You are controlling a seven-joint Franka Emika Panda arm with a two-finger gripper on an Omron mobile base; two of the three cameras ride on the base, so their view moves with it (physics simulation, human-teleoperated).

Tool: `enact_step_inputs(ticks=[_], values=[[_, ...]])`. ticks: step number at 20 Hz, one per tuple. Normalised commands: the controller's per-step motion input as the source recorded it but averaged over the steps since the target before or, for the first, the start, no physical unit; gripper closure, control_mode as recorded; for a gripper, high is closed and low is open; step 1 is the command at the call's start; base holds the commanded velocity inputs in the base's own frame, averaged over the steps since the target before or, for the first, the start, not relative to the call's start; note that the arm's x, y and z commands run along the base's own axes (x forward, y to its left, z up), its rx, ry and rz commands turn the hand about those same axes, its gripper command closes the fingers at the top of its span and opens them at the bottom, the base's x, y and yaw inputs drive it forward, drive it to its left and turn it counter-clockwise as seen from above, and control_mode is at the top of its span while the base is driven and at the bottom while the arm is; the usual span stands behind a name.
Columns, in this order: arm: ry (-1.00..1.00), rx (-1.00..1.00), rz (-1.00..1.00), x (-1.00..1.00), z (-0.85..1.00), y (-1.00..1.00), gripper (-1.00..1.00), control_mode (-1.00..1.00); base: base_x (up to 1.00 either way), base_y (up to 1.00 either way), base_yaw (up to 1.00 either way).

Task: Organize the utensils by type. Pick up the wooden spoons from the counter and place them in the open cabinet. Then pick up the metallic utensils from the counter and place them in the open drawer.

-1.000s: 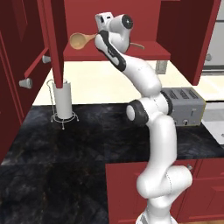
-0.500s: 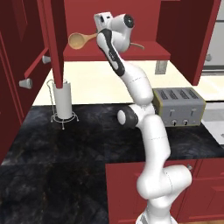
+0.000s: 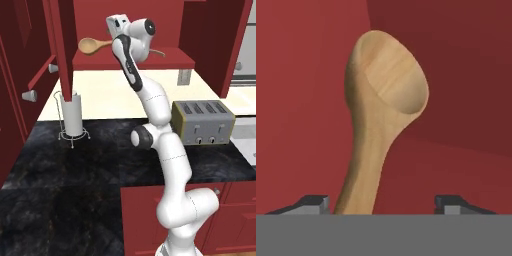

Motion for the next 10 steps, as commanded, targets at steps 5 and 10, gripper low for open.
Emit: enact_step_inputs(ticks=[5, 10], values=[[0.15, -0.02, 0.09, 0.00, -0.16, 0.00, -1.00, -1.00, 0.00, 0.00, 0.00], [0.17, -0.04, 0.12, -0.17, -0.17, 0.00, -1.00, -1.00, 0.00, 0.00, 0.00]])
